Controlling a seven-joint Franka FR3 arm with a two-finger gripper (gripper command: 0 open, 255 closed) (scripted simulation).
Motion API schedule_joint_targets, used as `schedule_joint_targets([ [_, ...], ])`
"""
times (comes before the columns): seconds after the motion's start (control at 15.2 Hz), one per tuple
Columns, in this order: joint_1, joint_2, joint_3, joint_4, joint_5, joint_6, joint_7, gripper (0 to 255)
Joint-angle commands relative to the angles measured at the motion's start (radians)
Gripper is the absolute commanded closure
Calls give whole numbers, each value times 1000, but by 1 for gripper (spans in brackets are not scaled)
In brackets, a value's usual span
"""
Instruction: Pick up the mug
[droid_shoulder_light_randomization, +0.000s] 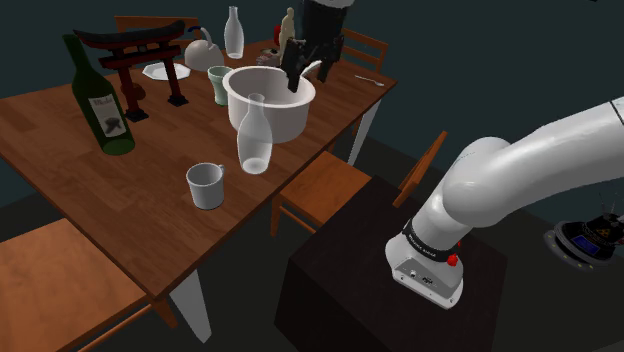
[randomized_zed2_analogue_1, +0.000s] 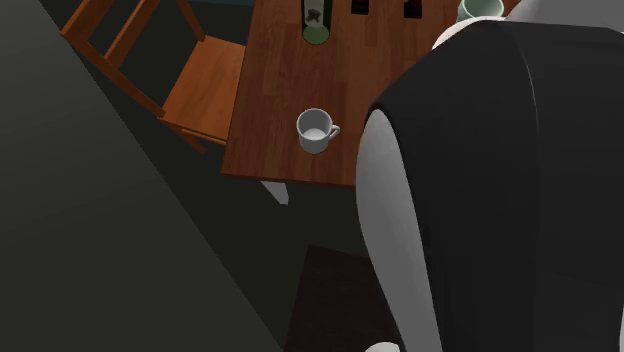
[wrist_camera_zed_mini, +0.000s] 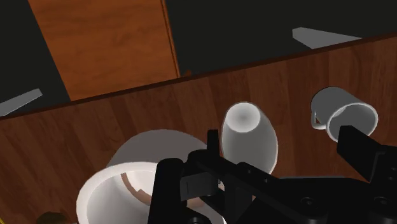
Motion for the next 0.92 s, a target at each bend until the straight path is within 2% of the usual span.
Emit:
schedule_joint_targets([
  [0.0, 6, 51, 29, 1, 3, 45, 25, 0],
  [0.46, 16, 270, 132, 45, -24, 194, 129, 0],
  [0.86, 26, 488, 208, 128, -106, 294, 242, 0],
])
